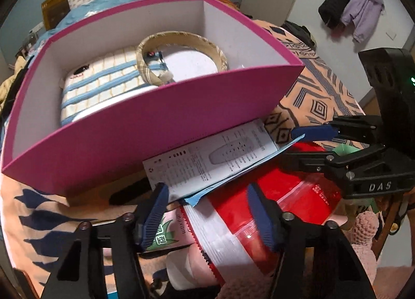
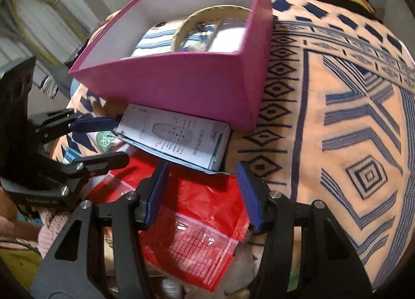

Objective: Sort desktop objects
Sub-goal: 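Withdraw both tools from the box back toward the leaflet on the pile, then lower both grippers onto the blue packet on the pile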

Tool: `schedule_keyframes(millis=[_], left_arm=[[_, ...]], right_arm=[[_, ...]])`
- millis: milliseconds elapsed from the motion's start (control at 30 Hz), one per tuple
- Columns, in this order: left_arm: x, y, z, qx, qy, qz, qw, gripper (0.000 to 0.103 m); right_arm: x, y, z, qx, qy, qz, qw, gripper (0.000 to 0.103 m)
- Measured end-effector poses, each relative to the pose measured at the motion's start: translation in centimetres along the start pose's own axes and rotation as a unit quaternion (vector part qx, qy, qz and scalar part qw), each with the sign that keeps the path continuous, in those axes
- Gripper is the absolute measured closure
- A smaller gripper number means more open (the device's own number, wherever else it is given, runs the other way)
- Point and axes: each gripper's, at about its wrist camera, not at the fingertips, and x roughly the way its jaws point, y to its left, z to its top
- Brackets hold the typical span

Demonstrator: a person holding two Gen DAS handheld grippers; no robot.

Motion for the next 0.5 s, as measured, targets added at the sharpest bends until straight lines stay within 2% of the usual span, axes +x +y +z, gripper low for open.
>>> schedule_keyframes(millis=[33, 67, 133, 267, 500], left_arm=[[0.1, 0.1, 0.0, 0.0, 0.002, -0.005, 1.0, 0.052], [0.2, 0.1, 0.0, 0.001, 0.004, -0.007, 1.0, 0.059], [0.5, 0.2, 0.0, 0.002, 0.01, -0.008, 0.9999, 0.068], [0.5, 0.5, 0.0, -0.003, 0.008, -0.006, 0.9999, 0.084], [-0.9, 0.8, 0.3, -0.016, -0.01, -0.024, 0.9995, 0.088]], right_arm=[[0.1, 0.1, 0.0, -0.007, -0.002, -0.002, 1.0, 0.054], [0.1, 0.3, 0.0, -0.015, -0.004, -0.006, 1.0, 0.056], [0.2, 0.5, 0.1, -0.028, -0.008, -0.011, 1.0, 0.07], [-0.1, 0.8, 0.1, -0.04, -0.016, -0.011, 0.999, 0.089], [-2.4, 1.1, 0.7, -0.036, -0.043, 0.005, 0.998, 0.093]])
